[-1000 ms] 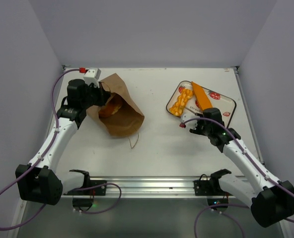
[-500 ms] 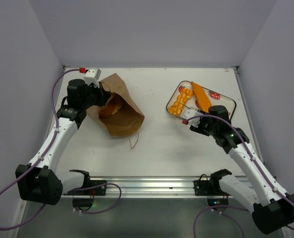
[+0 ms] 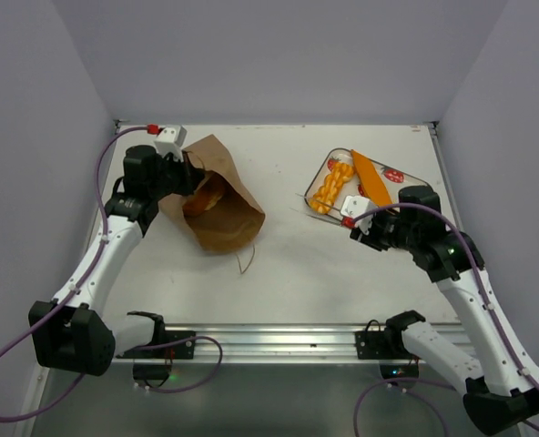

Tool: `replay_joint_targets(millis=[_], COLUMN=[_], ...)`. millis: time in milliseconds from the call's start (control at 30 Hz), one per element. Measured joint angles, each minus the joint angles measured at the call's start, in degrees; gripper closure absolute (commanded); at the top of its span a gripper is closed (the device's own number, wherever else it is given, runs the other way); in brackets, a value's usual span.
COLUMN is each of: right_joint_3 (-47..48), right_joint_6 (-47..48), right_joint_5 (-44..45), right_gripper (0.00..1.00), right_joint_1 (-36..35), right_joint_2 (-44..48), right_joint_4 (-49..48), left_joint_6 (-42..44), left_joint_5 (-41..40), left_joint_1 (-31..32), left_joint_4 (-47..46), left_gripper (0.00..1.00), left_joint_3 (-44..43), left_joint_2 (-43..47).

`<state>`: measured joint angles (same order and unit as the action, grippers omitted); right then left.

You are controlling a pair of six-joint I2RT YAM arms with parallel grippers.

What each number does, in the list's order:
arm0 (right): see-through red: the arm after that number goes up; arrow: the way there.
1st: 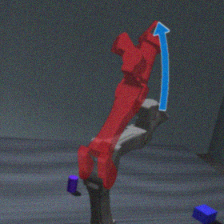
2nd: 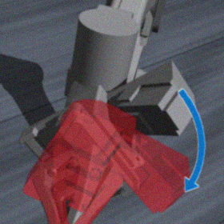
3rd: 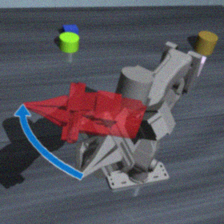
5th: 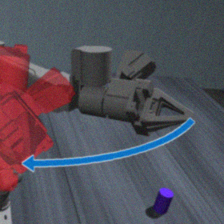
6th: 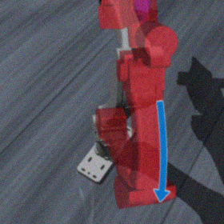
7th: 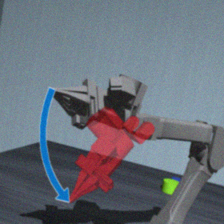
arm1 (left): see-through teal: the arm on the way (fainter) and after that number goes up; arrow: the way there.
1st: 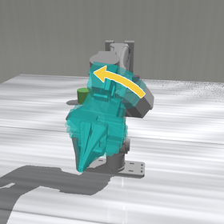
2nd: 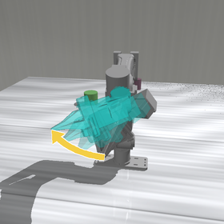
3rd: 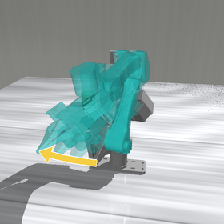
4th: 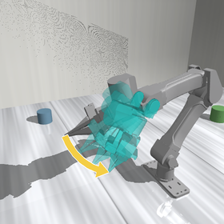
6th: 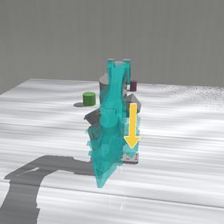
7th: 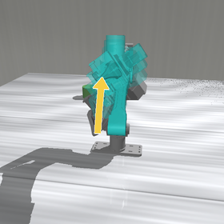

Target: Take the fake bread out of the paper bag

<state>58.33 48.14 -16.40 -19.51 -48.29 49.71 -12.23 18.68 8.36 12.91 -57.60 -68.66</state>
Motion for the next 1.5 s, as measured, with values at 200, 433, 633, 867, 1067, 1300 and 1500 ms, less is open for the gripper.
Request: replay_joint_targets(millis=[200,433,633,867,1067,1300,1500], right_joint_3=[5.75,5.95,5.92,4.63,3.91,5.62,6.62], right_joint_6=[-2.16,-5.14,-6.86,-5.64,-0.9,2.97,4.72], right_joint_5=[-7.98,-5.68,5.03,20.33,28.02,32.02,33.88], right_gripper=[0.61,0.62,0.61,0.62,0.6,0.59,0.57], right_joint_1=[-3.04,-17.51,-29.83,-38.93,-42.07,-42.73,-43.74], right_joint_2=[-1.73,-7.82,-15.56,-24.79,-29.42,-34.75,-37.86], right_joint_4=[1.79,0.9,-6.36,-20.76,-30.91,-36.15,-38.6], left_joint_6=[-0.79,-3.72,-4.74,-4.63,-4.57,-4.31,-1.7], left_joint_5=[2.32,5.49,5.75,5.09,4.63,4.44,0.48], left_joint_1=[0.02,0.09,0.33,0.33,0.33,0.33,0.39], left_joint_4=[-0.02,-0.57,-1.05,-0.22,0.24,1.4,4.83], left_gripper=[1.0,1.0,1.0,1.0,1.0,1.0,1.0], left_joint_3=[-0.11,-1.7,-3.19,-3.39,-3.41,-3.48,-3.43], left_joint_2=[-1.53,-5.35,-6.36,-6.25,-5.53,-4.52,-0.61])
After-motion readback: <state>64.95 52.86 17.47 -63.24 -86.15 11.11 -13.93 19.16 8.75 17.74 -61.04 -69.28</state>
